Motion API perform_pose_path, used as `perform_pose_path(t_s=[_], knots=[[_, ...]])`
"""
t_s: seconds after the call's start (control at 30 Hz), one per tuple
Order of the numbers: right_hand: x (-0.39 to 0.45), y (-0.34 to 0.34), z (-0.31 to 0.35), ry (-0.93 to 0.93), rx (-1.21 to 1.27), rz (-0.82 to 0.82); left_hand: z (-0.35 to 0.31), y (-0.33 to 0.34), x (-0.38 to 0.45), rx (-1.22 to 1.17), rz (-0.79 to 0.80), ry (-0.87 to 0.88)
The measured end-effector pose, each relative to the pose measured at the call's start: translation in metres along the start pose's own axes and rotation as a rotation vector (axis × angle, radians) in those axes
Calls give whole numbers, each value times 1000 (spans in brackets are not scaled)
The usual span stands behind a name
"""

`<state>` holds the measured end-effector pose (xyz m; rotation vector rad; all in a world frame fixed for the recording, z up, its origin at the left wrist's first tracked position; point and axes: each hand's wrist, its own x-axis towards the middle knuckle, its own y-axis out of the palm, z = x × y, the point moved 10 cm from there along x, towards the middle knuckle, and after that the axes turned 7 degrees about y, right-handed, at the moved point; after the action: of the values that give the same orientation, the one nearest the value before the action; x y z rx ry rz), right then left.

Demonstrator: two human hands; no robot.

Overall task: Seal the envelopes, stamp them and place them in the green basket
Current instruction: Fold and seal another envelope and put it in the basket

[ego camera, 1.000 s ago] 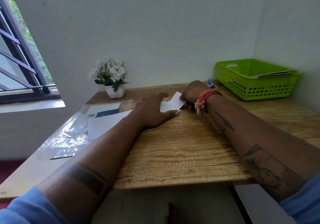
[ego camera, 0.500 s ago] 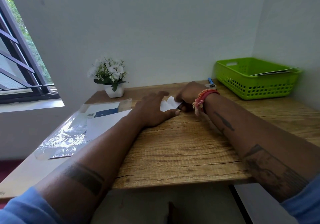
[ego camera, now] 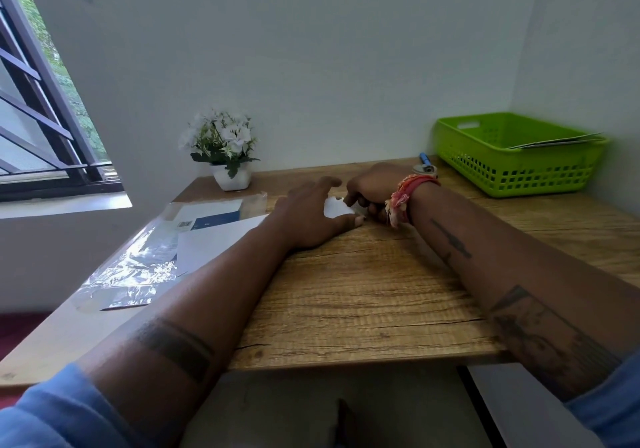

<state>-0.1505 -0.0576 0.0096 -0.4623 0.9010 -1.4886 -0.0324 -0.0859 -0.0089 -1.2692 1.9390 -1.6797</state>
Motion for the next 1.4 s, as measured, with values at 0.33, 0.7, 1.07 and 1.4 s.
perform_pose_path(t_s=[0.33, 0.7, 1.07, 1.4], knots=[[13, 38, -32, 295, 768, 464, -13, -8, -2, 34, -50, 52], [13, -16, -39, 150, 462, -26, -16, -13, -4, 134, -80, 67], [17, -7, -20, 42, 166, -5, -13, -19, -4, 54, -115, 32], [16, -3, -4, -116, -160, -51, -15, -16, -4, 63, -93, 34]])
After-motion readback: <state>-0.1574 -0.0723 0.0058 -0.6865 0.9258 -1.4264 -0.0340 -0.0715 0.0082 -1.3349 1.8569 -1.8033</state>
